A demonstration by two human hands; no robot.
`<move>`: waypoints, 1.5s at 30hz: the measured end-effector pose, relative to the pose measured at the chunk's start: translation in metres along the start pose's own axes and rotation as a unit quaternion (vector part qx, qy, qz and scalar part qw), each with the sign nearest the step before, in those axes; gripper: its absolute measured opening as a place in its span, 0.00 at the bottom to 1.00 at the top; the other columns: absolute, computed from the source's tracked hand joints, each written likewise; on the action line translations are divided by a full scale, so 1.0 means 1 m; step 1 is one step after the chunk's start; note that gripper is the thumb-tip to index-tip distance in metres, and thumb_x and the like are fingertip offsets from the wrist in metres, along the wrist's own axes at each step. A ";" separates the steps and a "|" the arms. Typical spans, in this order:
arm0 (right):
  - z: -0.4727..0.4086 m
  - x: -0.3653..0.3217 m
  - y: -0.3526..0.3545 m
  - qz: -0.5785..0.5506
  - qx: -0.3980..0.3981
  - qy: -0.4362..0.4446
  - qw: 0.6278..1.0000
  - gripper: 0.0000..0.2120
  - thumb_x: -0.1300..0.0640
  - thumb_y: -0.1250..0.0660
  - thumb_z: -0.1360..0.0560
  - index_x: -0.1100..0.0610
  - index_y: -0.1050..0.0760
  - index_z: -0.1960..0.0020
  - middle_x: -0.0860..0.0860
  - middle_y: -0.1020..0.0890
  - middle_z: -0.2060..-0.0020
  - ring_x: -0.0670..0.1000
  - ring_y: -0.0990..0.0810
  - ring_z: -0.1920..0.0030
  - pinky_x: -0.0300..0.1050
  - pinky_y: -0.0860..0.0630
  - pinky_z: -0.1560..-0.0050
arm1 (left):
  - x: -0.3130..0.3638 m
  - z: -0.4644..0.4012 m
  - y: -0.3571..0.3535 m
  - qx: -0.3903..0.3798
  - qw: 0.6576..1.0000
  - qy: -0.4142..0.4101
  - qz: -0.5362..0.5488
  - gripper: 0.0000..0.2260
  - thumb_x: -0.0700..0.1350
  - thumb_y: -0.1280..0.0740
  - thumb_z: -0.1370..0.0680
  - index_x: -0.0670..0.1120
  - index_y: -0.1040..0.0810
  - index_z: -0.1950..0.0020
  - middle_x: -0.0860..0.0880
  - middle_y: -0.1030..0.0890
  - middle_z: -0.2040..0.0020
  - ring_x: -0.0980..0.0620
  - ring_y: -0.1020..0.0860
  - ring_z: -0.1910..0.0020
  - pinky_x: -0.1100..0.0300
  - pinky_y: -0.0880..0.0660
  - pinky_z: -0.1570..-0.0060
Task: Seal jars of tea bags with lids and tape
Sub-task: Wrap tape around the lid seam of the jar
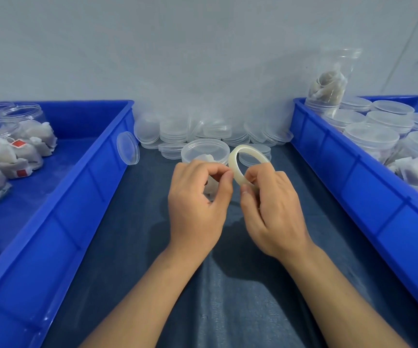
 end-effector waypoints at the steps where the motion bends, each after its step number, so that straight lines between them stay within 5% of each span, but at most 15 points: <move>1: 0.000 0.000 0.000 0.004 0.000 -0.002 1.000 0.03 0.62 0.36 0.22 0.58 0.29 0.50 0.43 0.30 0.65 0.46 0.34 0.63 0.45 0.35 0.57 | 0.000 0.000 0.000 -0.002 1.000 -0.001 0.001 0.04 0.44 0.29 0.19 0.45 0.17 0.52 0.57 0.19 0.55 0.54 0.26 0.53 0.68 0.32 0.52; 14: -0.002 0.005 0.001 0.026 0.013 -0.036 0.999 0.03 0.59 0.38 0.20 0.56 0.32 0.52 0.42 0.31 0.67 0.47 0.35 0.65 0.45 0.38 0.58 | 0.001 0.004 -0.005 -0.027 0.999 -0.028 -0.020 0.07 0.44 0.34 0.16 0.43 0.19 0.50 0.53 0.20 0.54 0.51 0.27 0.54 0.60 0.29 0.51; 20: -0.003 0.005 0.000 0.028 0.014 -0.035 0.999 0.04 0.59 0.38 0.19 0.55 0.32 0.52 0.43 0.30 0.66 0.47 0.35 0.64 0.44 0.40 0.58 | 0.003 0.003 -0.001 -0.020 1.000 -0.004 -0.017 0.04 0.46 0.33 0.16 0.47 0.20 0.46 0.58 0.22 0.53 0.54 0.25 0.55 0.62 0.28 0.54; 27: -0.002 0.002 0.001 0.021 0.003 -0.025 0.999 0.04 0.57 0.38 0.19 0.55 0.32 0.51 0.42 0.30 0.66 0.46 0.35 0.65 0.44 0.38 0.57 | 0.000 0.002 -0.001 -0.046 0.999 0.026 0.013 0.13 0.50 0.27 0.21 0.50 0.20 0.38 0.56 0.21 0.52 0.54 0.22 0.56 0.69 0.28 0.58; 33: -0.003 0.001 0.001 0.030 0.002 -0.019 0.999 0.03 0.59 0.37 0.20 0.55 0.32 0.50 0.40 0.32 0.65 0.44 0.37 0.64 0.47 0.35 0.57 | 0.000 0.002 0.001 -0.033 0.999 -0.020 -0.011 0.01 0.42 0.27 0.19 0.46 0.16 0.49 0.56 0.20 0.54 0.56 0.23 0.60 0.71 0.30 0.60; 45: -0.004 -0.001 0.001 0.110 0.000 -0.037 0.993 0.04 0.57 0.34 0.20 0.57 0.27 0.50 0.48 0.25 0.68 0.52 0.32 0.66 0.46 0.39 0.61 | -0.004 0.005 0.002 -0.039 0.999 -0.020 -0.029 0.03 0.37 0.26 0.20 0.43 0.17 0.52 0.52 0.19 0.56 0.60 0.25 0.61 0.73 0.32 0.58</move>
Point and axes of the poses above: each hand's wrist, its own z-axis away from the middle knuckle, its own y-axis out of the back of the hand, x = y × z, the point moved 4 cm from there along -z, towards the middle knuckle
